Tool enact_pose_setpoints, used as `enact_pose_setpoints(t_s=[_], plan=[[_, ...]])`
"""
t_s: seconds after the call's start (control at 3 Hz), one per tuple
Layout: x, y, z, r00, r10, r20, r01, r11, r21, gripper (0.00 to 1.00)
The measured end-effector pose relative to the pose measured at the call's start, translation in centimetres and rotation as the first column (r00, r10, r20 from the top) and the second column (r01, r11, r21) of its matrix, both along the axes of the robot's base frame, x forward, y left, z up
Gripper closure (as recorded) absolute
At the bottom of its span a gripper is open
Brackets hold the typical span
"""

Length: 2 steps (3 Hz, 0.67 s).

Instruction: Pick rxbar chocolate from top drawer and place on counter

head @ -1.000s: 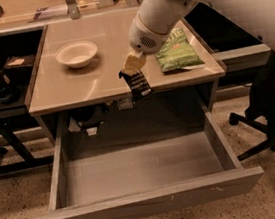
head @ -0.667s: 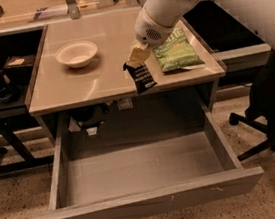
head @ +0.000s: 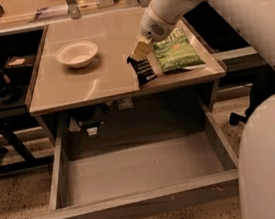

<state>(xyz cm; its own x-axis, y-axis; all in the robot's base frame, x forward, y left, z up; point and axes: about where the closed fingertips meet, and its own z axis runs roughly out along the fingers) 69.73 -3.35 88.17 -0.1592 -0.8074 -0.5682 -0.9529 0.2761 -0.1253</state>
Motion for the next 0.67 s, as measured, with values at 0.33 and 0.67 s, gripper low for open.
enact_pose_setpoints(t_s=[0.33, 0.67], plan=[[2.3, 0.3, -0.9, 0.9998, 0.010, -0.015, -0.009, 1.000, 0.017, 1.00], [4.1, 2.6, -1.4, 0.9985, 0.045, -0.031, -0.043, 0.997, 0.057, 1.00]])
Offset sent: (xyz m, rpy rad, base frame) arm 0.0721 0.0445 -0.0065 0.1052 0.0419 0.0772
